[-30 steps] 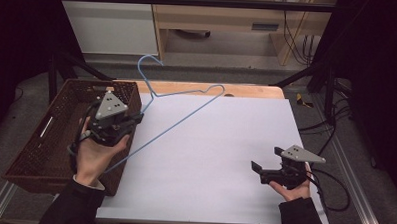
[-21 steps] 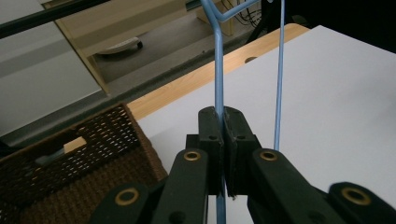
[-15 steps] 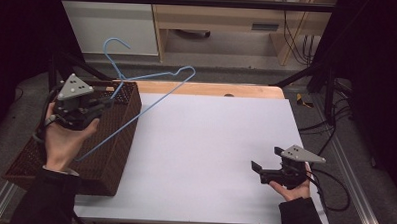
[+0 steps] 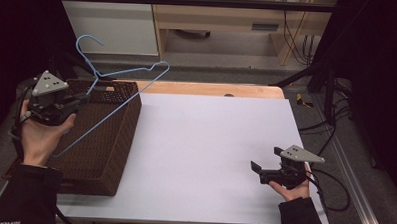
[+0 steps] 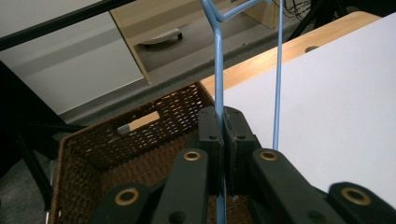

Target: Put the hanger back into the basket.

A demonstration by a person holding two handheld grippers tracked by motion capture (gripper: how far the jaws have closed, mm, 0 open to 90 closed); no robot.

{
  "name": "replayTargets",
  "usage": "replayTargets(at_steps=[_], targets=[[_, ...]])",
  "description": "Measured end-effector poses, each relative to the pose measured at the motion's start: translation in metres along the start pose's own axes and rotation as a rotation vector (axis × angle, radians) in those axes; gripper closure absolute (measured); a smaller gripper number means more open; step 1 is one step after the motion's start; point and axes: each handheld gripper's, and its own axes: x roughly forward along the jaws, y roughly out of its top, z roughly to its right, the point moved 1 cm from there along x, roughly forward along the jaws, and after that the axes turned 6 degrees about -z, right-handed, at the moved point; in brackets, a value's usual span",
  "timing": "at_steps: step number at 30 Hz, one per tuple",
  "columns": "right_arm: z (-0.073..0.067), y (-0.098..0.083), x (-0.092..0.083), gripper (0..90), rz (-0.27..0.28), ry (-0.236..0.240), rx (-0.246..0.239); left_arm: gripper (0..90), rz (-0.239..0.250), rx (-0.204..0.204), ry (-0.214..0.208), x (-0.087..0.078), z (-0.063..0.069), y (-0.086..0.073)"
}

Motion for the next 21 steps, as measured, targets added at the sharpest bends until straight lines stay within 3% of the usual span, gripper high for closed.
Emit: replayTargets(at_steps=[12, 21], targets=[[0.0, 0.0, 0.001, 2.5, -0.006, -0.001, 0.0, 87.2, -0.022, -0.039, 0.052, 0.005, -0.032, -0.026], [0.0, -0.001, 0.002, 2.5, -0.006, -0.003, -0.003, 87.2, -0.078, -0.045, 0.105, 0.013, -0.052, -0.05]])
